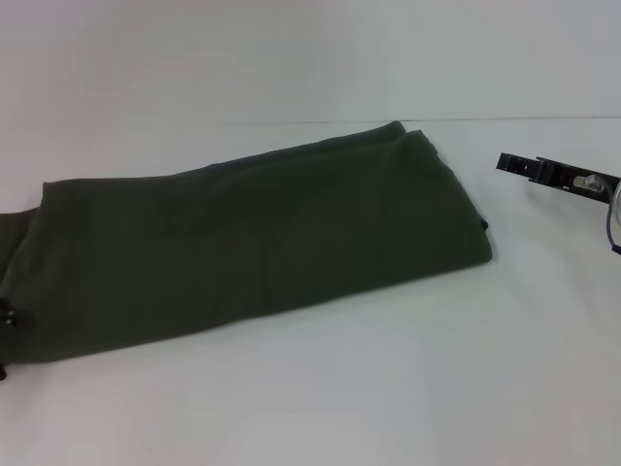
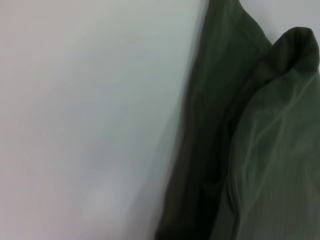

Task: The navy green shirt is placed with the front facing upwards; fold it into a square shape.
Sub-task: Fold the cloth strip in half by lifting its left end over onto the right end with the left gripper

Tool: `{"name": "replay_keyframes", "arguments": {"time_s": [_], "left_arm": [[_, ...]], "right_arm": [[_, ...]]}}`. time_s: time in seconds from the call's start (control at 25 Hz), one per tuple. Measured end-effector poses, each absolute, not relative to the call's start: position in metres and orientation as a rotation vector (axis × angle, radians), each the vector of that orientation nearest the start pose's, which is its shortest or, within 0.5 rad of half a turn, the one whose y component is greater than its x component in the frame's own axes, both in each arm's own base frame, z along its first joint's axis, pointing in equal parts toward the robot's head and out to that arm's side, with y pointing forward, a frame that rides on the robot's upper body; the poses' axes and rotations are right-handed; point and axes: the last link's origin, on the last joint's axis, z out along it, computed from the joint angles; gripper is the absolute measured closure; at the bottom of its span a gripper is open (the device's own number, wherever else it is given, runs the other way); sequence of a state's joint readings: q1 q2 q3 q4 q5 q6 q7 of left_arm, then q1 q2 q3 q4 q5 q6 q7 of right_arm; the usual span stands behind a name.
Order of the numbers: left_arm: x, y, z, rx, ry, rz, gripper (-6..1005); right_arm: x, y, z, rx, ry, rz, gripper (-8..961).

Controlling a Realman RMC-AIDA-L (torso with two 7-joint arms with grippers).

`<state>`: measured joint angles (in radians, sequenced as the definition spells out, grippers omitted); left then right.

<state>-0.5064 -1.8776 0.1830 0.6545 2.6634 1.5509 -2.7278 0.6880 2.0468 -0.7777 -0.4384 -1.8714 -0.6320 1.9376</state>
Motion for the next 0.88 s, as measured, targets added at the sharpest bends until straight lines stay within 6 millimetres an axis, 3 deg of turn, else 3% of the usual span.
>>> {"name": "replay_keyframes", "arguments": {"time_s": [0.88], "left_arm": [[-0.3865, 0.3047, 0.1061, 1.778, 2.955, 0.463, 159]], "right_arm": [[0.3075, 0.4314, 0.0058, -1.822, 1.360, 0.528, 181]]}}
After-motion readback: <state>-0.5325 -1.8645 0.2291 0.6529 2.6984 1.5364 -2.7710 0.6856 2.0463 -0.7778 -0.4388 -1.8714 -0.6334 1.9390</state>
